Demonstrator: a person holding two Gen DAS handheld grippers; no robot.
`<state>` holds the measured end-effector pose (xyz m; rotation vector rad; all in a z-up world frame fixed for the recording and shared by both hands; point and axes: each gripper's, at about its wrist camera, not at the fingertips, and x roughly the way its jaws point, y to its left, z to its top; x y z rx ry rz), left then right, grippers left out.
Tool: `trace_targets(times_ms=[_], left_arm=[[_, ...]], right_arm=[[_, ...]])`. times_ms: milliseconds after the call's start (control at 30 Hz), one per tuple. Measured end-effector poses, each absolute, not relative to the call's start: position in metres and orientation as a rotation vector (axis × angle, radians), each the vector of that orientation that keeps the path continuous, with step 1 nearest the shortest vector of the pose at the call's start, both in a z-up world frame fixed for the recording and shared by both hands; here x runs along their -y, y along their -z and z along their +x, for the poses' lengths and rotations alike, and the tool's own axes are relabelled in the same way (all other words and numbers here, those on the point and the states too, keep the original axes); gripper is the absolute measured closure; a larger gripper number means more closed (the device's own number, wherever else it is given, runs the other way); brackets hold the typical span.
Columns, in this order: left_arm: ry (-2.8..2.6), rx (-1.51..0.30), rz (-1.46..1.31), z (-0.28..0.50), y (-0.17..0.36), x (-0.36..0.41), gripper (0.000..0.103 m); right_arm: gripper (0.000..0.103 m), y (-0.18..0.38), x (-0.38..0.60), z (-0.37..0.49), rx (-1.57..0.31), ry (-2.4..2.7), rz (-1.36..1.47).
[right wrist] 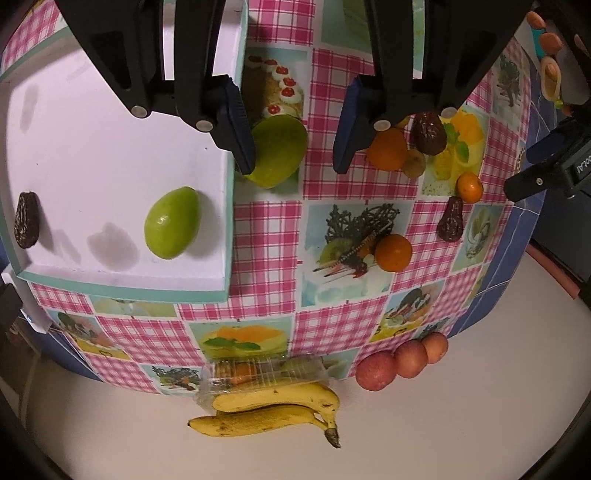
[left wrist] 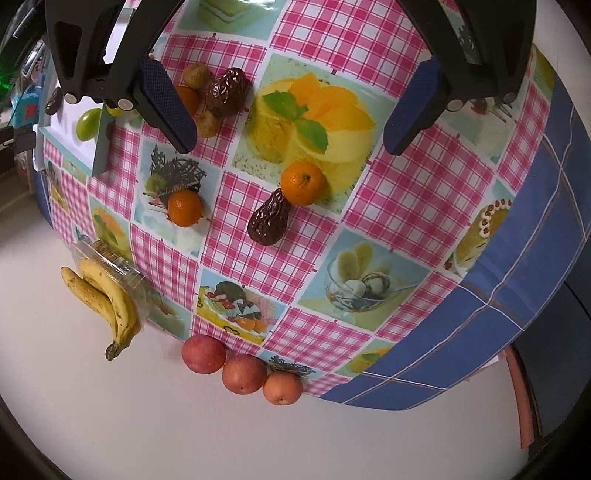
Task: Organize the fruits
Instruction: 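Grasp a green fruit with the right tool while the left tool grasps another brown avocado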
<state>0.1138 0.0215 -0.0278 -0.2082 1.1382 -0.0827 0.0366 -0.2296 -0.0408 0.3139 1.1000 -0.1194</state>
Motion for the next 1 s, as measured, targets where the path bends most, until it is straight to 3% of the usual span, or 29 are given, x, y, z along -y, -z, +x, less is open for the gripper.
trace_targets(times_ms=[300, 1000], left_arm=[[0.072, -1.151, -0.224, 0.115, 0.031, -0.024, 0.001], [0.125, -1.277, -0.229, 0.114, 0.062, -0.002, 0.001]], right_arm=[[0.058, 0.035, 0.227, 0.047, -1.053, 0.085, 0.324], [0.059, 0.062, 0.224, 0.059, -1.136, 0.144, 0.226]])
